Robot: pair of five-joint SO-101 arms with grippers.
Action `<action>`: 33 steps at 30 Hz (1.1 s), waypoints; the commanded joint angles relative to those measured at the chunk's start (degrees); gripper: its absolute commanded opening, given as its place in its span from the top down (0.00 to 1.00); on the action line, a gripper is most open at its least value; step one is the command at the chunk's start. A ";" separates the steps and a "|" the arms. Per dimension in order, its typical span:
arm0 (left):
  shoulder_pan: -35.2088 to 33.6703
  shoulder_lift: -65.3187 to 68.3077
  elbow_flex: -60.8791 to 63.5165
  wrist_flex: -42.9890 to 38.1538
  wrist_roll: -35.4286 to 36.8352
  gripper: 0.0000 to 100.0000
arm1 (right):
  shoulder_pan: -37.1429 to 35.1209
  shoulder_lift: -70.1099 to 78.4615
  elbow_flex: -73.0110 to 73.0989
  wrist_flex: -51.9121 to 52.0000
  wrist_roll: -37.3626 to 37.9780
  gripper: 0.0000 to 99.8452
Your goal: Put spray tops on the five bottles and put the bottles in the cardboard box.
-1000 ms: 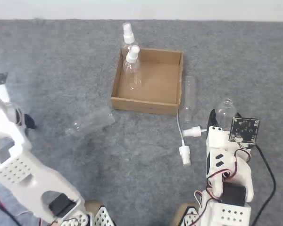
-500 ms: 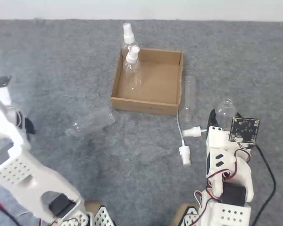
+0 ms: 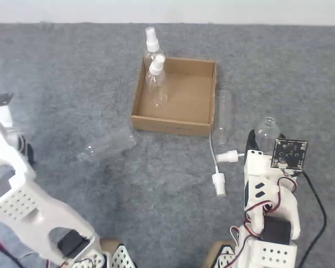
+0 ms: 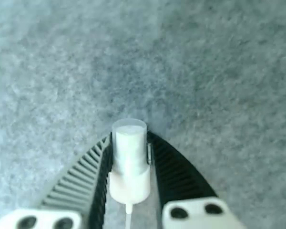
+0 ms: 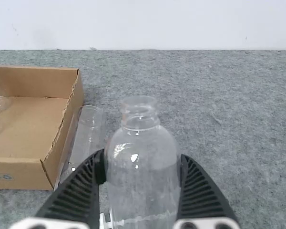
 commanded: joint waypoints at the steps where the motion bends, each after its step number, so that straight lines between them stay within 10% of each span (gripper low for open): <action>1: 0.09 -9.23 -1.10 4.57 -0.70 0.99 | -0.31 -0.92 -0.79 -1.01 1.32 0.97; 33: 3.78 -45.01 17.27 8.09 -0.35 0.99 | -2.42 -1.36 0.09 -1.01 1.32 0.97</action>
